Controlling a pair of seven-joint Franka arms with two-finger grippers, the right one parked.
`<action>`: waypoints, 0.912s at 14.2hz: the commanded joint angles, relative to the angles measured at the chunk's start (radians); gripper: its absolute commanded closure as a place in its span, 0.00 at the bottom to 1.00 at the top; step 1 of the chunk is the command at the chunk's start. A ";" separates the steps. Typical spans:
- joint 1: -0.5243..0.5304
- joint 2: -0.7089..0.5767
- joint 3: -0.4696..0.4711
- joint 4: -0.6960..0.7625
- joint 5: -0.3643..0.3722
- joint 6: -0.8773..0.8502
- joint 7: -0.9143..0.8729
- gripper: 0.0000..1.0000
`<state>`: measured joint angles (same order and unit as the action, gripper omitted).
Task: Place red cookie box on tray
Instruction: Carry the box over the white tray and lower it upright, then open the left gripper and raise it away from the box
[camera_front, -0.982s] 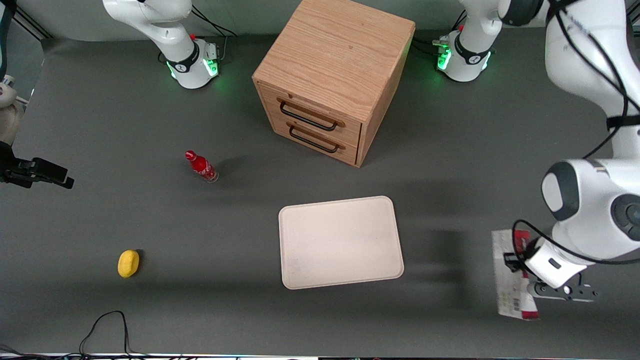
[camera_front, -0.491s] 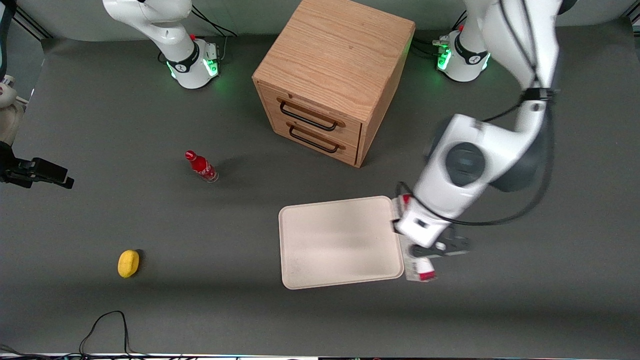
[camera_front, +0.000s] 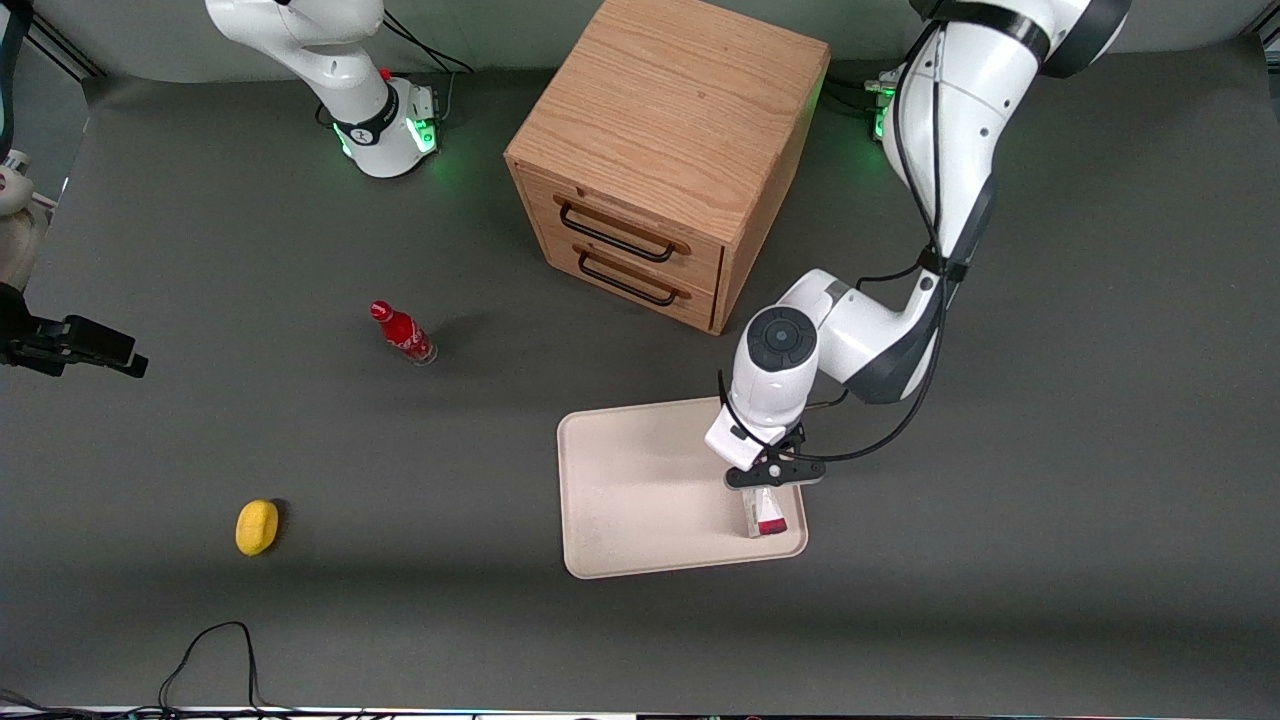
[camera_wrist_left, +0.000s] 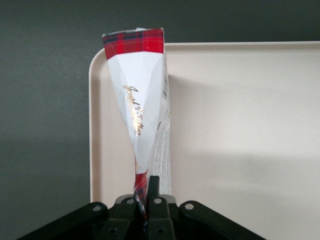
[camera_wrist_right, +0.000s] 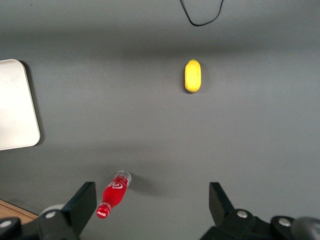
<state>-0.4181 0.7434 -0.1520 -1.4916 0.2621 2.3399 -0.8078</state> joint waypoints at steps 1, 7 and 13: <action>-0.001 -0.010 0.019 -0.003 0.023 0.015 -0.008 0.98; 0.005 -0.111 0.051 -0.006 -0.050 -0.011 -0.018 0.00; 0.111 -0.422 0.181 -0.024 -0.257 -0.432 0.271 0.00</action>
<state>-0.3474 0.4458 0.0002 -1.4566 0.0436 2.0265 -0.6821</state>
